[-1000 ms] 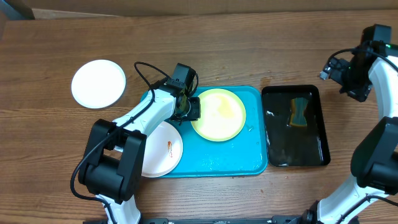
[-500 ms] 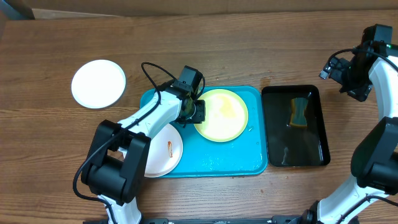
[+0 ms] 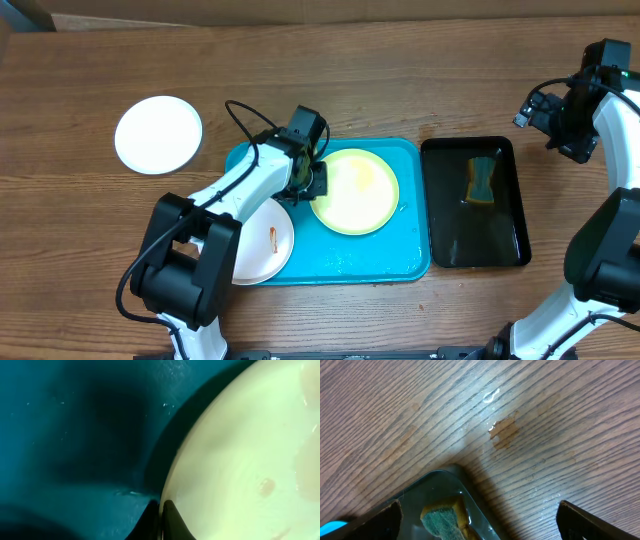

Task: Clean dirty plates on tray and stack at the side

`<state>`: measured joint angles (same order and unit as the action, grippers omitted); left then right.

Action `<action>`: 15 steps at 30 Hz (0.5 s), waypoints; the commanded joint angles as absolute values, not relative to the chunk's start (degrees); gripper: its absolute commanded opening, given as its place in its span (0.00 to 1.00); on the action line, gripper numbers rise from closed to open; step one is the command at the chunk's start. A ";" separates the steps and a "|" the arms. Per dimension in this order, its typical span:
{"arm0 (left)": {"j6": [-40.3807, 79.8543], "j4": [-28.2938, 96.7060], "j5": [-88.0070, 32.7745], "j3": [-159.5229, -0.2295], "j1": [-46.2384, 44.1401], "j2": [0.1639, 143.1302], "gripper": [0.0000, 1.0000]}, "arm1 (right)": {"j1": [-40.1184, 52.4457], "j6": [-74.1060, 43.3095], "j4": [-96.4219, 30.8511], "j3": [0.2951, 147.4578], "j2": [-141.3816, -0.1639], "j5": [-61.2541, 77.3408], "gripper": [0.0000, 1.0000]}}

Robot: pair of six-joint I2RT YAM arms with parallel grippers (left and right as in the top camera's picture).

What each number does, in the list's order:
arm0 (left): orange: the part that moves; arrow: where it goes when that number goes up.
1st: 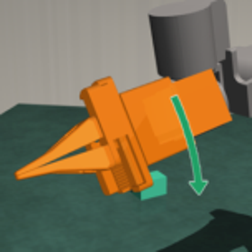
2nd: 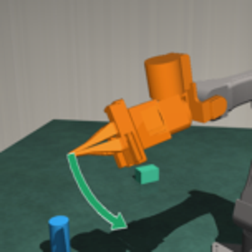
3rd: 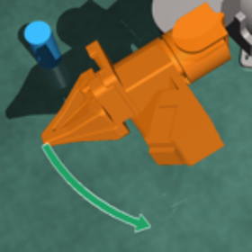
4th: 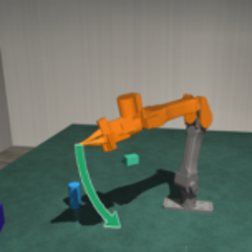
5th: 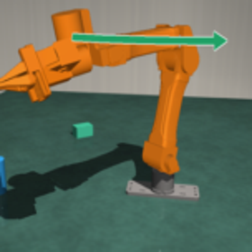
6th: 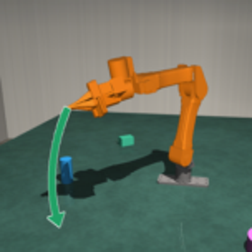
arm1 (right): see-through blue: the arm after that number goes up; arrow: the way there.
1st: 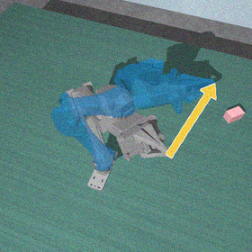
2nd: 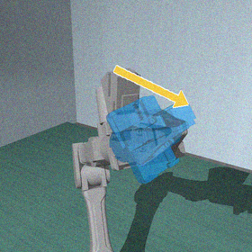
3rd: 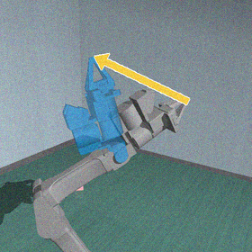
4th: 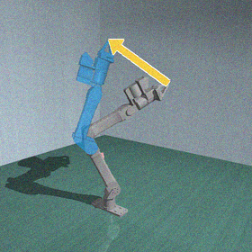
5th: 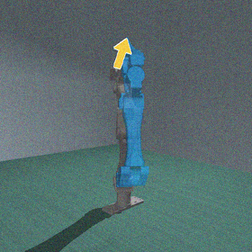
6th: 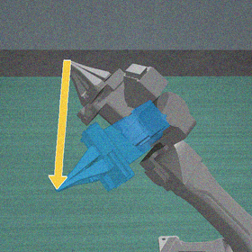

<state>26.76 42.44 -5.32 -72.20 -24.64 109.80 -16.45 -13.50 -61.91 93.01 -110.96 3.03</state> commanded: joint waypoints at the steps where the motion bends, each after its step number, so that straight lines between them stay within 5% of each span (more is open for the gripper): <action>1: 24.25 46.13 -4.36 -80.20 -23.07 109.27 0.04 | -16.36 -13.93 -61.60 93.43 -110.06 3.05 1.00; 15: 22.28 55.09 -0.80 -99.98 -26.89 109.30 0.04 | -16.36 -13.93 -61.60 93.43 -110.06 3.05 1.00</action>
<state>23.57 55.77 -2.11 -98.17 -25.10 109.80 -16.47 -13.50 -61.73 93.01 -110.96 2.98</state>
